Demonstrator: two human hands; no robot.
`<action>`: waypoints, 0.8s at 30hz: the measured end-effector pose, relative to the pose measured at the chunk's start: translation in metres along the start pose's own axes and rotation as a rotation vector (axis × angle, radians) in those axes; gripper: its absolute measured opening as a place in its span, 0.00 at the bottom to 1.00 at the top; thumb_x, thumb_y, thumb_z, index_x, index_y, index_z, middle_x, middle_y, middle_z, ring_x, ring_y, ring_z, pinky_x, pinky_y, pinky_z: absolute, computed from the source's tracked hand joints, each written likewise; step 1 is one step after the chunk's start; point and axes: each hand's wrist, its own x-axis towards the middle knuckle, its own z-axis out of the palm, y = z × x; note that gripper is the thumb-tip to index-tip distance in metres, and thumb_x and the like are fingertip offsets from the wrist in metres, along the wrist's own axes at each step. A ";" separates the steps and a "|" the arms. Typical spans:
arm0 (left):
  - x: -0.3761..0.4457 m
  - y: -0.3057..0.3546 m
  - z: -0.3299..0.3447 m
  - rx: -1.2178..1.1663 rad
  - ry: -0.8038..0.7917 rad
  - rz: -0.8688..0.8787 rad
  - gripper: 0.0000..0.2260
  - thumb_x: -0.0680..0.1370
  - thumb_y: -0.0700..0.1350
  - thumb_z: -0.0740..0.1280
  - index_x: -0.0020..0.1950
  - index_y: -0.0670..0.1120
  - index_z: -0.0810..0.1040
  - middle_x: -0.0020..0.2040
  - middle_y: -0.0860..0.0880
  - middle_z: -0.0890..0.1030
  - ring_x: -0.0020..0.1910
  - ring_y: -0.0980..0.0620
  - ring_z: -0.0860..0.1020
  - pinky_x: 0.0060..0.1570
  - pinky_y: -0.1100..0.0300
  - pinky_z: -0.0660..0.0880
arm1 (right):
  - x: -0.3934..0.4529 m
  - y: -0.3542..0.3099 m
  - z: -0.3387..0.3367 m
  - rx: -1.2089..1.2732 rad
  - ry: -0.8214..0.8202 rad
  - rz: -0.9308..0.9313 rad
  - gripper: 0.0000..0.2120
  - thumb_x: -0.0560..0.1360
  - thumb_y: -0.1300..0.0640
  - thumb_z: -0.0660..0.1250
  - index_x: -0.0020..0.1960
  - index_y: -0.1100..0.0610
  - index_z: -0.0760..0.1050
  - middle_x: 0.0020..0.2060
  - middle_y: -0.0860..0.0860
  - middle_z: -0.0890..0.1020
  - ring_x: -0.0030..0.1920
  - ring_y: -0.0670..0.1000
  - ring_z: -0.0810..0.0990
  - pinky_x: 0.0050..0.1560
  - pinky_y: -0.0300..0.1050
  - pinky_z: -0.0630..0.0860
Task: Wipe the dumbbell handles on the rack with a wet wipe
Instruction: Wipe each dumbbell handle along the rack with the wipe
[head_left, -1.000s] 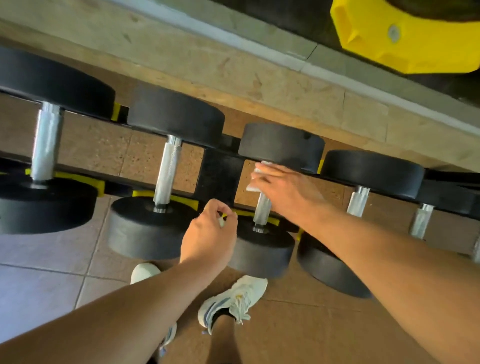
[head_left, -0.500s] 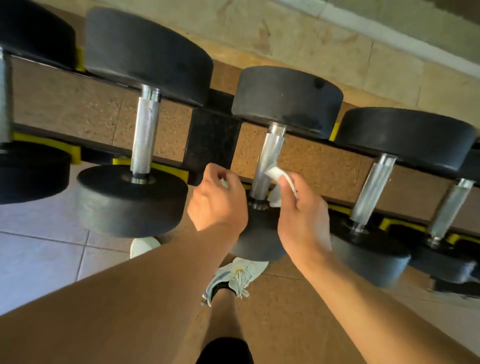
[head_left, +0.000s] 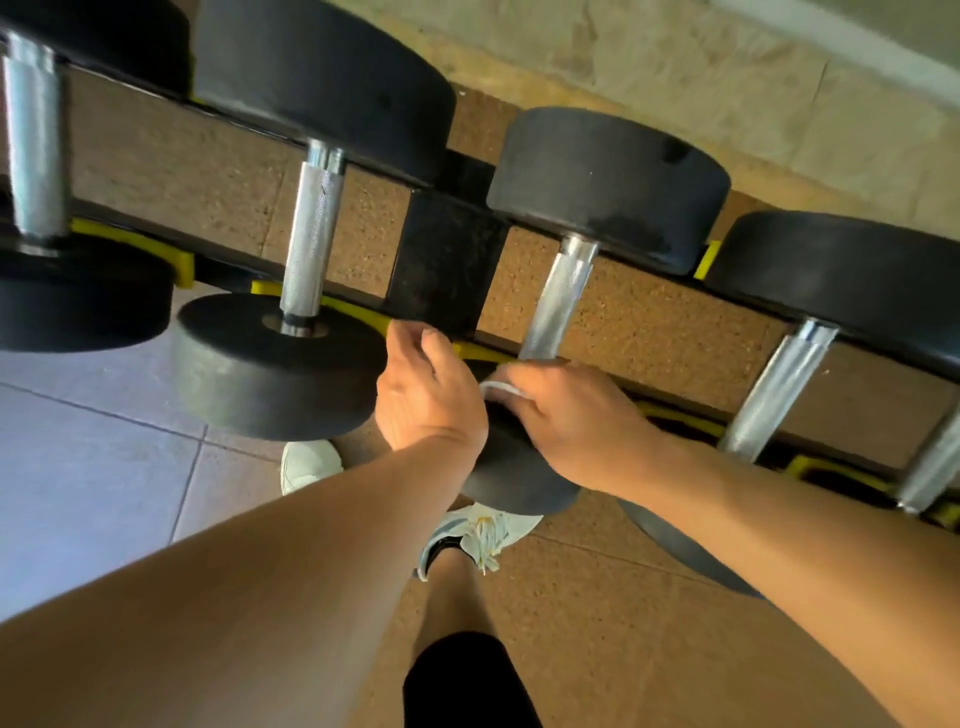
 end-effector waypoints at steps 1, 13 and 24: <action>0.000 0.000 0.000 -0.016 -0.001 -0.005 0.09 0.83 0.48 0.54 0.52 0.51 0.73 0.39 0.54 0.74 0.40 0.50 0.72 0.45 0.55 0.63 | -0.002 -0.002 -0.003 0.176 0.034 0.086 0.13 0.84 0.50 0.58 0.57 0.51 0.80 0.46 0.49 0.85 0.47 0.49 0.81 0.47 0.51 0.78; 0.002 -0.002 0.003 -0.049 0.006 -0.019 0.10 0.82 0.47 0.54 0.50 0.52 0.74 0.39 0.55 0.76 0.38 0.57 0.73 0.44 0.54 0.67 | 0.031 0.049 -0.027 -0.522 0.189 -0.369 0.20 0.78 0.65 0.55 0.64 0.60 0.79 0.67 0.56 0.78 0.74 0.55 0.69 0.78 0.49 0.56; 0.004 -0.001 0.001 -0.029 -0.038 -0.003 0.10 0.82 0.49 0.54 0.52 0.52 0.74 0.45 0.50 0.78 0.44 0.48 0.72 0.46 0.54 0.64 | -0.043 0.030 0.001 0.261 -0.037 0.084 0.13 0.84 0.50 0.59 0.61 0.45 0.80 0.56 0.36 0.83 0.59 0.35 0.78 0.59 0.42 0.75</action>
